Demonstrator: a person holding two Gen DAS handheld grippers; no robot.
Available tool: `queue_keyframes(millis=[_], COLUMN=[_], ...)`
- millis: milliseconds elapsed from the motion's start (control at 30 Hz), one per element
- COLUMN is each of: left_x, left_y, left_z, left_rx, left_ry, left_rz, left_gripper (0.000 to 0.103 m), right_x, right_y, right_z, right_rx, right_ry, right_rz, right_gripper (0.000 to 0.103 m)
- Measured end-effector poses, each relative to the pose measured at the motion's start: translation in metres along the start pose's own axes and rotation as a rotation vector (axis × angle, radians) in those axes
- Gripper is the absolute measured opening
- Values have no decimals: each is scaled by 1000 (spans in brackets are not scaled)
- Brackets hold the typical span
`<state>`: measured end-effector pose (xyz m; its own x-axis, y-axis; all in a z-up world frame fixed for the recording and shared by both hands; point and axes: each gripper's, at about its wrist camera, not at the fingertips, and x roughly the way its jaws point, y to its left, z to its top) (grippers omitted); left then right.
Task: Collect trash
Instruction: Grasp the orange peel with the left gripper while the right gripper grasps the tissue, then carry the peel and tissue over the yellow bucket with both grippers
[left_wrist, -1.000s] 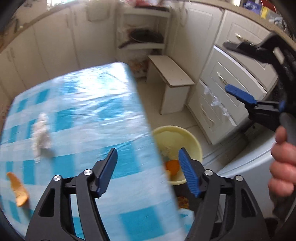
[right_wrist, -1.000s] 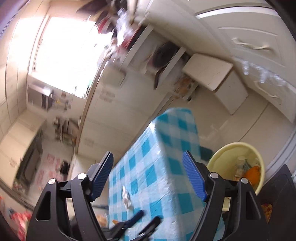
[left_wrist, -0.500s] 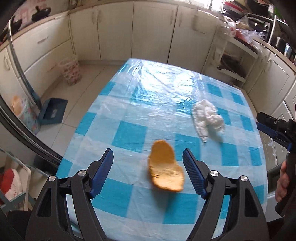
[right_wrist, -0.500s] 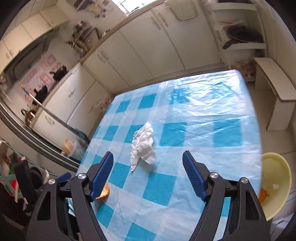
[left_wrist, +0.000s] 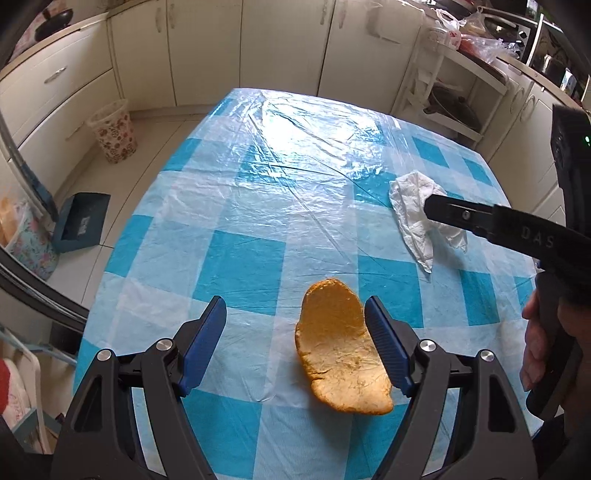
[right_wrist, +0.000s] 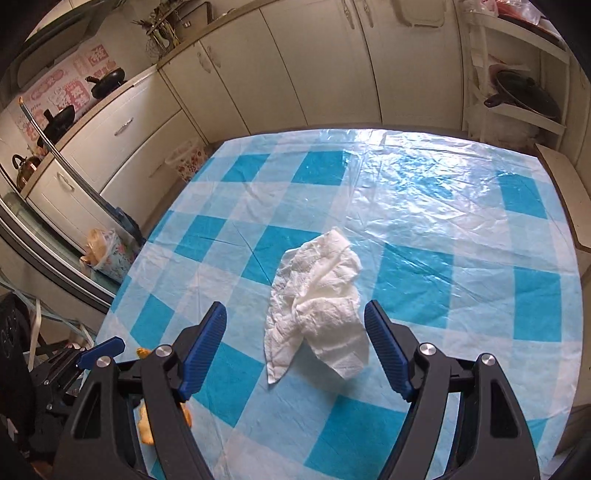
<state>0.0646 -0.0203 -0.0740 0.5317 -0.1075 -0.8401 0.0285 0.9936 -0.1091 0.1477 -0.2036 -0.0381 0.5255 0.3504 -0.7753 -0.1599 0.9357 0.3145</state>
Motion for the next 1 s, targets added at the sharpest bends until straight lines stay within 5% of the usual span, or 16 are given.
queue_keyframes(millis=[133, 267, 367, 467, 767, 1000], left_x=[9, 11, 10, 7, -8, -26], left_y=[0, -4, -8, -11, -11, -32], left_z=[-2, -3, -5, -6, -4, -3], left_rx=[-6, 2, 19, 29, 14, 51], left_ry=[19, 28, 32, 24, -12, -45], left_rz=[-13, -34, -51, -58, -106, -140], left_gripper=[72, 48, 23, 12, 6, 6], right_x=[10, 20, 23, 22, -11, -74], right_y=[7, 12, 9, 4, -8, -37], right_z=[3, 3, 0, -1, -3, -12], right_rx=[-32, -49, -51, -37, -8, 28], right_ry=[14, 35, 45, 58, 1, -96], right_rz=[-22, -36, -40, -17, 32, 40], right_gripper=[74, 72, 49, 12, 5, 5])
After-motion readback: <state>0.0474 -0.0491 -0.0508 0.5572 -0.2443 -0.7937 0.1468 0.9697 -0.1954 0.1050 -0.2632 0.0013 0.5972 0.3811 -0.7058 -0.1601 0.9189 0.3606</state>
